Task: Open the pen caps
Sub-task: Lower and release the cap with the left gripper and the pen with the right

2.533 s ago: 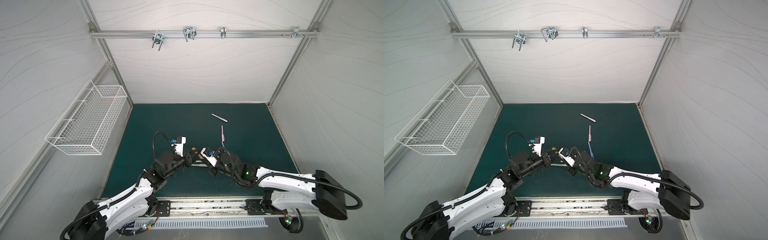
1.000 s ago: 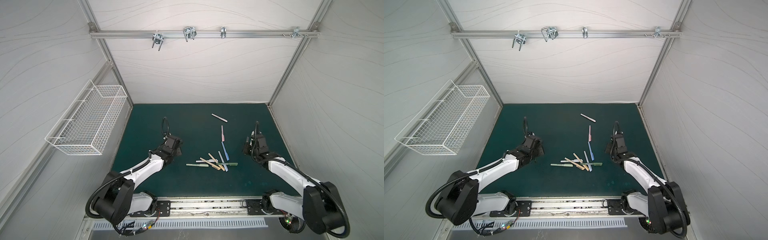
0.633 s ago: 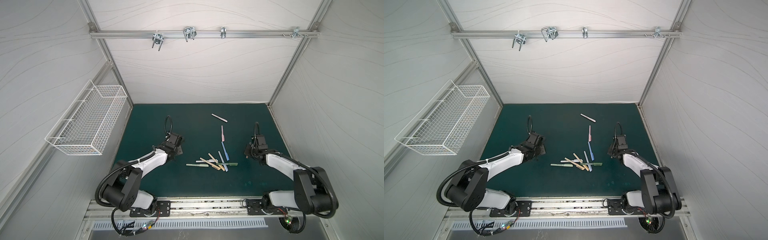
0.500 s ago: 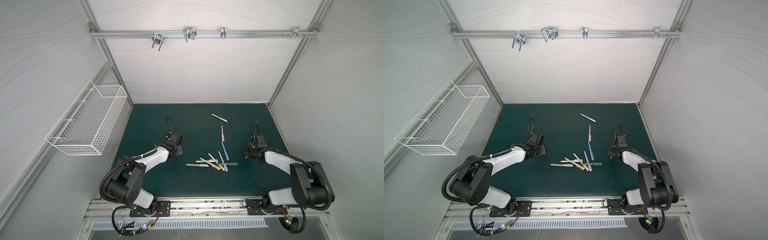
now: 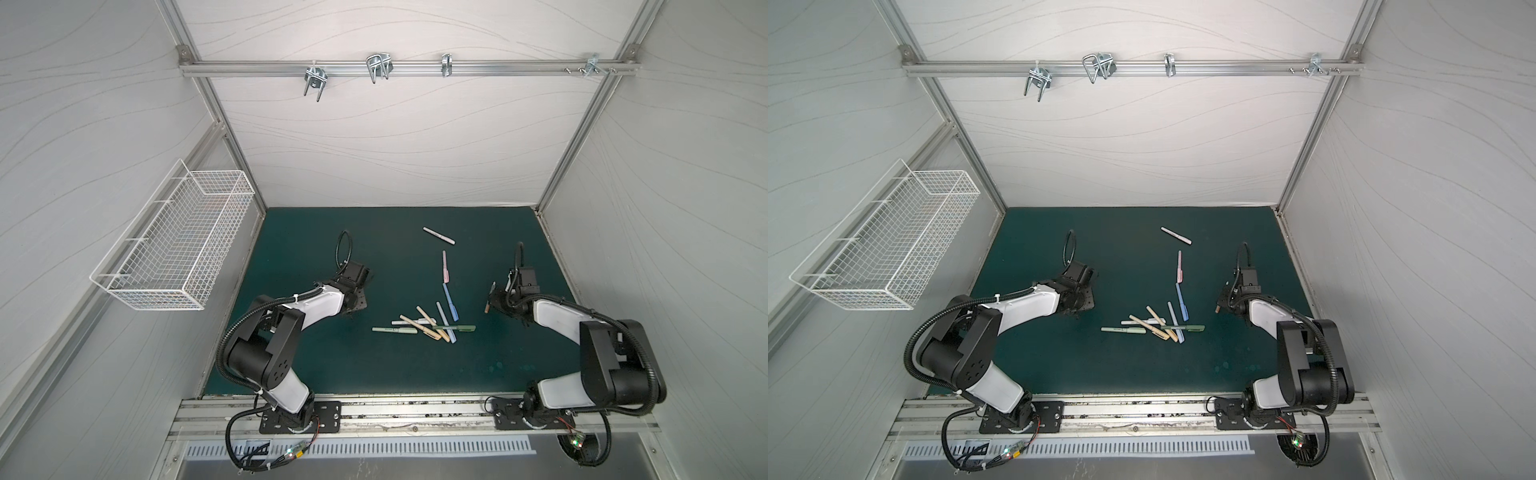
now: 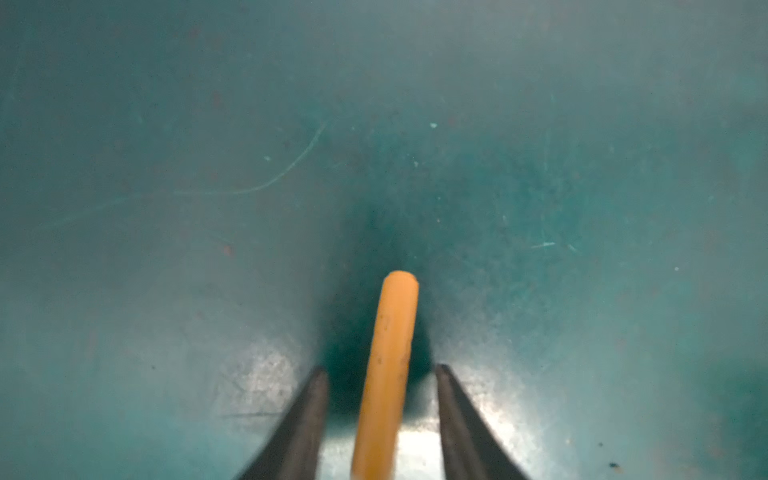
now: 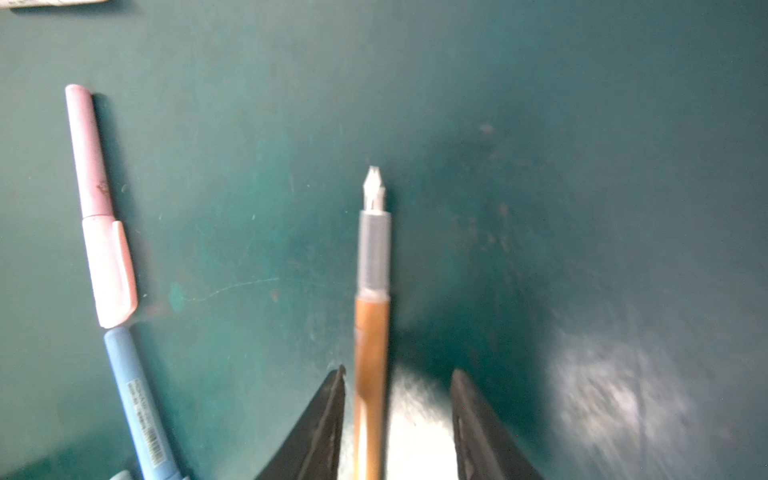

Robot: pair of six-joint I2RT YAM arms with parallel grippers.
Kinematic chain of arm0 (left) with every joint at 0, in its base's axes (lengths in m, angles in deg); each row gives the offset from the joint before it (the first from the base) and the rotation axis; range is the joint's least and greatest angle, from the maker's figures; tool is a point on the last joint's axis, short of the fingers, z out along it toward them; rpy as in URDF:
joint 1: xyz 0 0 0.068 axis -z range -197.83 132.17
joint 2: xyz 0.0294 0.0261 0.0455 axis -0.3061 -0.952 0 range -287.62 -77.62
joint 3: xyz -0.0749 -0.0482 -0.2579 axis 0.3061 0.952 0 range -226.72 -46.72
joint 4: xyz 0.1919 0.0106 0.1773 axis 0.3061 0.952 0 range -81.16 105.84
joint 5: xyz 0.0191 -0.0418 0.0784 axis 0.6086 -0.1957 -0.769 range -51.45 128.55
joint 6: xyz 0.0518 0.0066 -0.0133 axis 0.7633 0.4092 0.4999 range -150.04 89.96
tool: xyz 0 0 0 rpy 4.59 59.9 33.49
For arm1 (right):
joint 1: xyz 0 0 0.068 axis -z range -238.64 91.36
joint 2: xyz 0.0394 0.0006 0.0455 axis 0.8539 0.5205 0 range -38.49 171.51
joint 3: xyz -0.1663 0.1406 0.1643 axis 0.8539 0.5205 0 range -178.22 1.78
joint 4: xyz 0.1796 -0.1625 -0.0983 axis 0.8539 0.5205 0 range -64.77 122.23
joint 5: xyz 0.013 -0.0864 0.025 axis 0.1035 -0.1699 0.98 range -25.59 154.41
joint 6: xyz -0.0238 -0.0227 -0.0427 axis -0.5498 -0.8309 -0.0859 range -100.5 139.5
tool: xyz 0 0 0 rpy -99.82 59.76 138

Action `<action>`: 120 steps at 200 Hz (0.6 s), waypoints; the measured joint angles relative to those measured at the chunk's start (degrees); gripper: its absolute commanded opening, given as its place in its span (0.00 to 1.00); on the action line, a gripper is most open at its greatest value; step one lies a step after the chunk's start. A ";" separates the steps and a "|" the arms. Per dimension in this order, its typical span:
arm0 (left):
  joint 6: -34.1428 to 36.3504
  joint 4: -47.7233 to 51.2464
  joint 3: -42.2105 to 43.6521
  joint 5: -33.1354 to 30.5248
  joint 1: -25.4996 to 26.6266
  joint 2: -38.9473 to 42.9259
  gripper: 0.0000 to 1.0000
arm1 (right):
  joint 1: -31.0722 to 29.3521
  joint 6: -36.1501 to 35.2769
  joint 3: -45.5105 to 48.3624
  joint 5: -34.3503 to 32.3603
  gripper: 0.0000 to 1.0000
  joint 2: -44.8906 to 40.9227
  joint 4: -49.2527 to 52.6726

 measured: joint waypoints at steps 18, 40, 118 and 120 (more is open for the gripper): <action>0.09 0.17 0.02 0.31 -0.02 0.66 0.59 | -0.39 -0.13 1.36 -0.92 0.45 -3.32 0.39; -0.09 -0.63 0.79 0.98 -0.02 3.78 0.66 | -2.05 -0.46 2.75 -3.41 0.47 -10.84 1.62; 2.84 -11.50 10.03 7.58 9.33 26.88 0.66 | -9.35 -2.12 3.41 -4.44 0.44 -38.40 6.78; 3.08 -12.11 10.29 8.15 9.60 27.23 0.66 | -9.46 -2.10 3.08 -4.24 0.45 -38.40 7.13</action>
